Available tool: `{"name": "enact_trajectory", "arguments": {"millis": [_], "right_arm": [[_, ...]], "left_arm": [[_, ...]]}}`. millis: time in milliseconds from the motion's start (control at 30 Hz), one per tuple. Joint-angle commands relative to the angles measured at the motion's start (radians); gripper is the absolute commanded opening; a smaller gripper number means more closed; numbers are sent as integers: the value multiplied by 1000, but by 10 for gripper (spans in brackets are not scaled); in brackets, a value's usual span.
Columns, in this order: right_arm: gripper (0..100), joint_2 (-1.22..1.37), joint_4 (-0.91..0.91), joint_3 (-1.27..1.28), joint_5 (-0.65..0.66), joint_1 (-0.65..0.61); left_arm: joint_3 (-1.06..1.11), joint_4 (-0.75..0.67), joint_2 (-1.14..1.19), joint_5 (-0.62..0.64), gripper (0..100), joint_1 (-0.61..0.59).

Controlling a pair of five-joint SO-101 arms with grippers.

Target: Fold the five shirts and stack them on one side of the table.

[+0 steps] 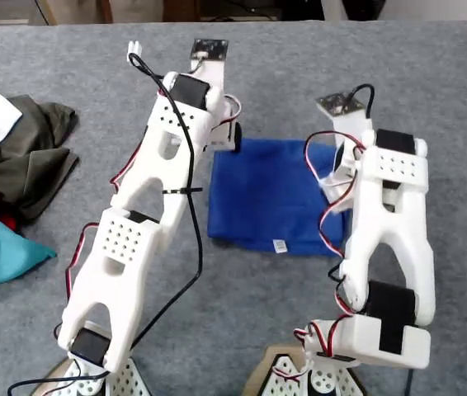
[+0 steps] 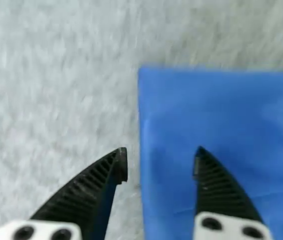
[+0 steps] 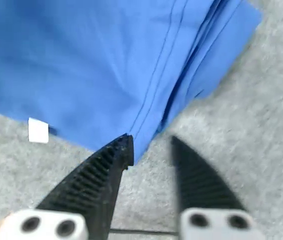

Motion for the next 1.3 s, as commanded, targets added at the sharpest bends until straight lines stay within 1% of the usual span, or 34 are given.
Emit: {"name": "enact_trajectory", "arguments": {"millis": [0,100,167,267,367,500,633,733,900,967,1067,1200,1267], "right_arm": [[283,-44,-54,35,-14,5],[274,-10,-129,61,-15,8],[275,33,-169,59,-15,8],[275,128,-235,41,-43,7],[275,242,-235,-7,-49,5],[274,366,-232,-65,-43,12],[273,390,-175,-120,-40,4],[221,415,-170,-125,-40,-7],[51,435,-141,-151,-41,-7],[2,441,-137,-154,-41,-2],[4,440,-137,-154,-41,2],[4,420,-135,-154,-41,2],[4,384,-133,-148,-41,4]], "left_arm": [[97,29,-21,2,265,-18],[164,23,-15,8,271,-21],[181,-6,5,20,271,-20],[163,-61,35,95,271,-20],[153,-104,76,130,272,-14],[153,-117,136,213,271,-6],[153,-109,156,226,271,9],[153,-117,156,226,220,9],[153,-118,156,219,111,54],[153,-129,160,218,77,78],[152,-138,160,219,18,106],[146,-161,156,227,19,120],[97,-152,156,229,19,118]]}}
